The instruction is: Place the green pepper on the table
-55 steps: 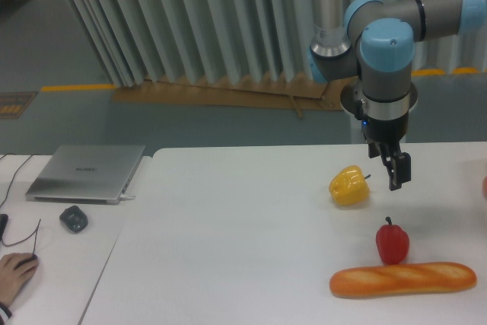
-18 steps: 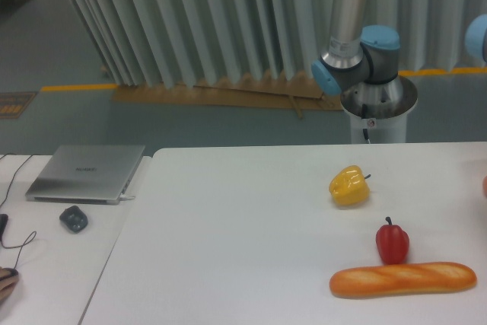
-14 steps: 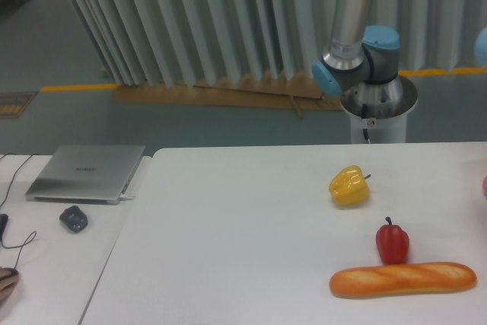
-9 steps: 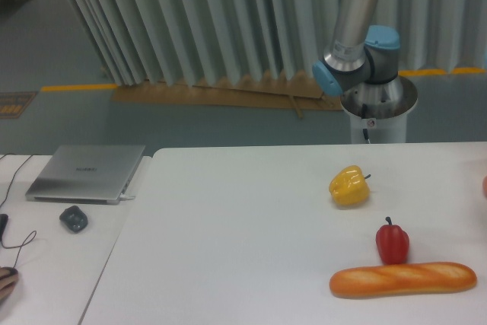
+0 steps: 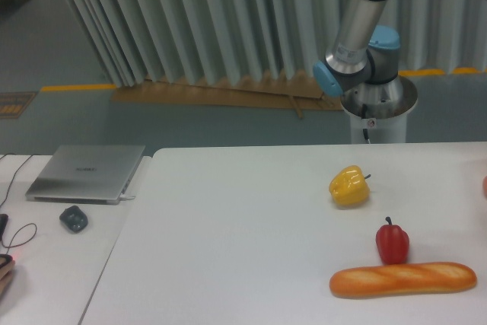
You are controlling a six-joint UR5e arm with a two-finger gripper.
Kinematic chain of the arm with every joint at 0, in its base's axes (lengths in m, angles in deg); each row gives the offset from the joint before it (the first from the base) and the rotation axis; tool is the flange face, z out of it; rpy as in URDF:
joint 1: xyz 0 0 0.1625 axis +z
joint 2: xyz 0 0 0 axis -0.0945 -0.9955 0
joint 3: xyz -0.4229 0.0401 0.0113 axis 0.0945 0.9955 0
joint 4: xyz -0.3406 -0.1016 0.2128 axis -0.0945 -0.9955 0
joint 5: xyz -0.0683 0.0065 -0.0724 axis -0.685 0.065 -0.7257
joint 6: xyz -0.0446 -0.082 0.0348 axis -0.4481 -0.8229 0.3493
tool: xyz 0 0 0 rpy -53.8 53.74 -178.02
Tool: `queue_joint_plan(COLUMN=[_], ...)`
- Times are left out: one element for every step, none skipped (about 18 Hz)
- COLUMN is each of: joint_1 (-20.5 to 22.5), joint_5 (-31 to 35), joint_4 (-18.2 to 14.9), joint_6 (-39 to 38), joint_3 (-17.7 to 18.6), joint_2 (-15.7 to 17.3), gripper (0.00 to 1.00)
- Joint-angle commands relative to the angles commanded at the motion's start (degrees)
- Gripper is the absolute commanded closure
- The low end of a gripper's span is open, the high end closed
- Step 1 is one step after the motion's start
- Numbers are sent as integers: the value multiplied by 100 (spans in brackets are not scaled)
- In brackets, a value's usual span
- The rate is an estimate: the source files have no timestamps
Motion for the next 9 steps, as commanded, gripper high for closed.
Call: queue_joint_plan(joint_1=[9, 17, 18, 26, 26, 35, 44, 44, 44], joint_5=[0, 0, 0, 0, 0, 0, 0, 0, 0], joint_4=[9, 9, 9, 9, 9, 9, 35, 114, 184], joint_6=[9, 9, 9, 9, 9, 9, 9, 9, 9], joint_3=[-44, -97, -158, -228, -290, -334, -378, -387, -387], joint_2=[-26, -35, -53, -105, -141, -193, -211, -229, -246], gripper=[0, 0, 0, 0, 0, 0, 0, 0, 0])
